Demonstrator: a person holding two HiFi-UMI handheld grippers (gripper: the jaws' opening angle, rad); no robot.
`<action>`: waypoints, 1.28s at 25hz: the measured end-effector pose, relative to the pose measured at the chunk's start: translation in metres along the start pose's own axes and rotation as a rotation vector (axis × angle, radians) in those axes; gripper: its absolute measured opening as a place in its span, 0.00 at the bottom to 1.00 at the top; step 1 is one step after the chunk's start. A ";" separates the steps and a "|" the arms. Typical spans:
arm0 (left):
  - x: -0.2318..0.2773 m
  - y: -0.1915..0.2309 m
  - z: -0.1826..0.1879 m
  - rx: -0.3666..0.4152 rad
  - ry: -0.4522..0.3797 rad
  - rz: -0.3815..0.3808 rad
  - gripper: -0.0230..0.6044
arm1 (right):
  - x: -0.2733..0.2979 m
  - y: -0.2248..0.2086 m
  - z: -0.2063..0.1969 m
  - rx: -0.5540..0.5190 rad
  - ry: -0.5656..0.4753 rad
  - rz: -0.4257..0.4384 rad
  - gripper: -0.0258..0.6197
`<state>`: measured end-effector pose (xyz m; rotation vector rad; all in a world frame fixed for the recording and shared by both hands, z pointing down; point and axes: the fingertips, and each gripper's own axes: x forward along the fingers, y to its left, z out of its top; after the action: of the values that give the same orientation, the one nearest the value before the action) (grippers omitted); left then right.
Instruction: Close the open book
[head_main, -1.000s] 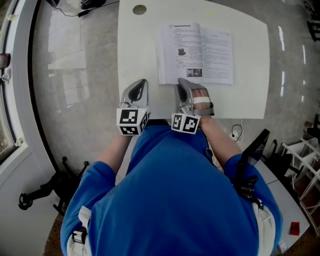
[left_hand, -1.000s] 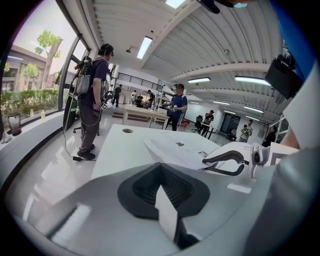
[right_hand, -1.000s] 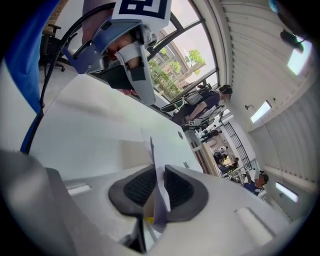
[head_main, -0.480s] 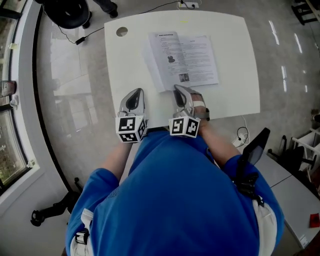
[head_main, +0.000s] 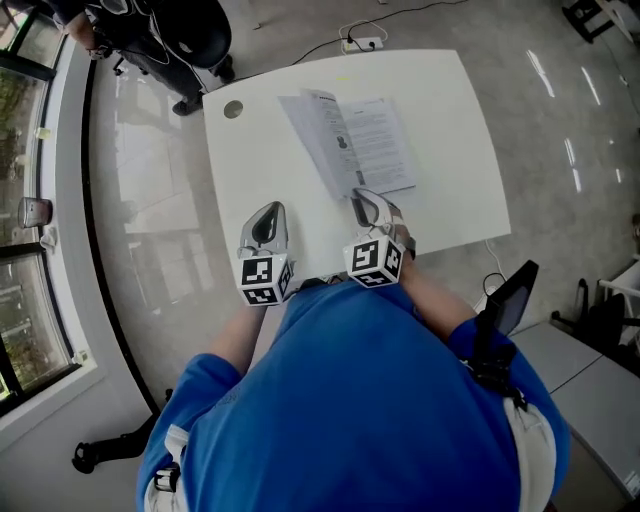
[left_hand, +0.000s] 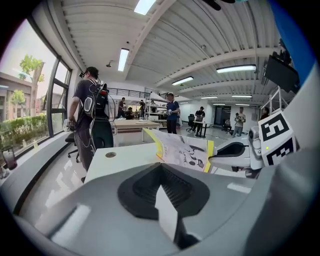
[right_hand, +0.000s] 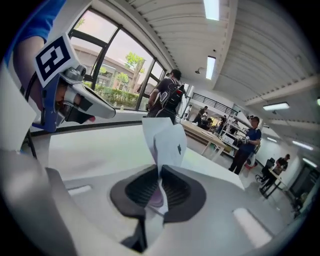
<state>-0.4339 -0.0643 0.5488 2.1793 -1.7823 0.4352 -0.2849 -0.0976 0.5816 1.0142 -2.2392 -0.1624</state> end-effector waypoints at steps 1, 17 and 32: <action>0.001 -0.003 0.003 0.007 -0.003 0.004 0.05 | -0.001 -0.006 -0.003 0.026 0.001 0.004 0.08; 0.013 -0.035 0.026 0.076 -0.003 0.015 0.05 | 0.002 -0.056 -0.058 0.388 0.106 0.055 0.08; 0.034 -0.060 0.031 0.085 0.010 -0.001 0.05 | 0.010 -0.070 -0.099 0.646 0.139 0.113 0.10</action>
<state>-0.3674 -0.0957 0.5326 2.2306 -1.7877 0.5293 -0.1846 -0.1384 0.6375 1.1654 -2.2511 0.7009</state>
